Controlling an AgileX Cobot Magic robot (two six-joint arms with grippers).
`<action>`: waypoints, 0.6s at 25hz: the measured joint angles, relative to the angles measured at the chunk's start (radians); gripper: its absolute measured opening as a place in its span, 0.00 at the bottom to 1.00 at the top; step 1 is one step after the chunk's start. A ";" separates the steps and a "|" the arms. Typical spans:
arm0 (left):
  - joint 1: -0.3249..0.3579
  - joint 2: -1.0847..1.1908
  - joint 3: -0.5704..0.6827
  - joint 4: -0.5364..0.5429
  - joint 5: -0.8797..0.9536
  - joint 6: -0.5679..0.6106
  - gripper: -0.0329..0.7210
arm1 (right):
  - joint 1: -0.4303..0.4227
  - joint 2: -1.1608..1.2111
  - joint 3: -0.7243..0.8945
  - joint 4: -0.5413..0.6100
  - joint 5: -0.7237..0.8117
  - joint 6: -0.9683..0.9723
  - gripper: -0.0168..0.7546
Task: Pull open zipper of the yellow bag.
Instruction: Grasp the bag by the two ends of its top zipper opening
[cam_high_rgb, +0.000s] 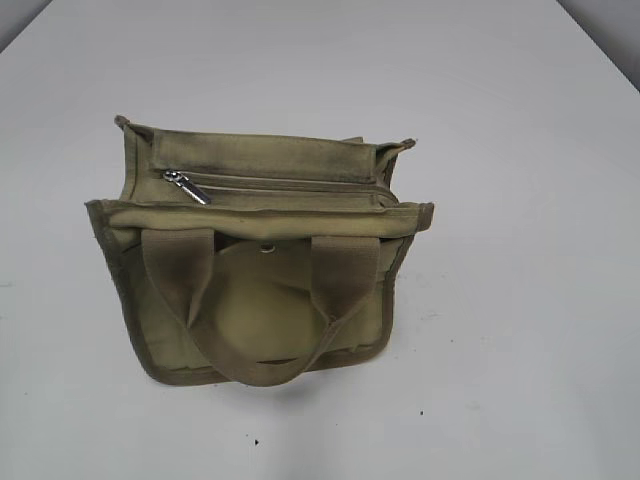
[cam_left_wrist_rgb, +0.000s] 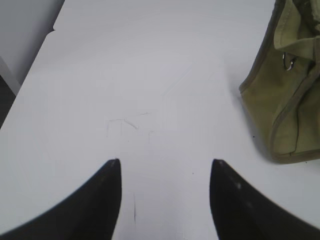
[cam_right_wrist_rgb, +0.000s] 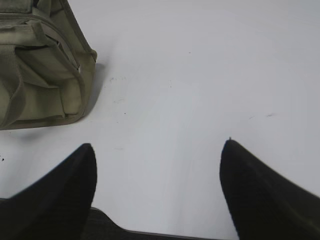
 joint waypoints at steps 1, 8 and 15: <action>0.000 0.000 0.000 0.000 0.000 0.000 0.62 | 0.000 0.000 0.000 0.000 0.000 0.000 0.79; 0.000 0.000 0.000 0.000 0.000 0.000 0.62 | 0.000 0.000 0.000 0.000 -0.001 0.000 0.79; 0.000 0.000 0.000 0.000 0.000 0.000 0.62 | 0.000 0.000 0.000 0.000 0.000 0.000 0.79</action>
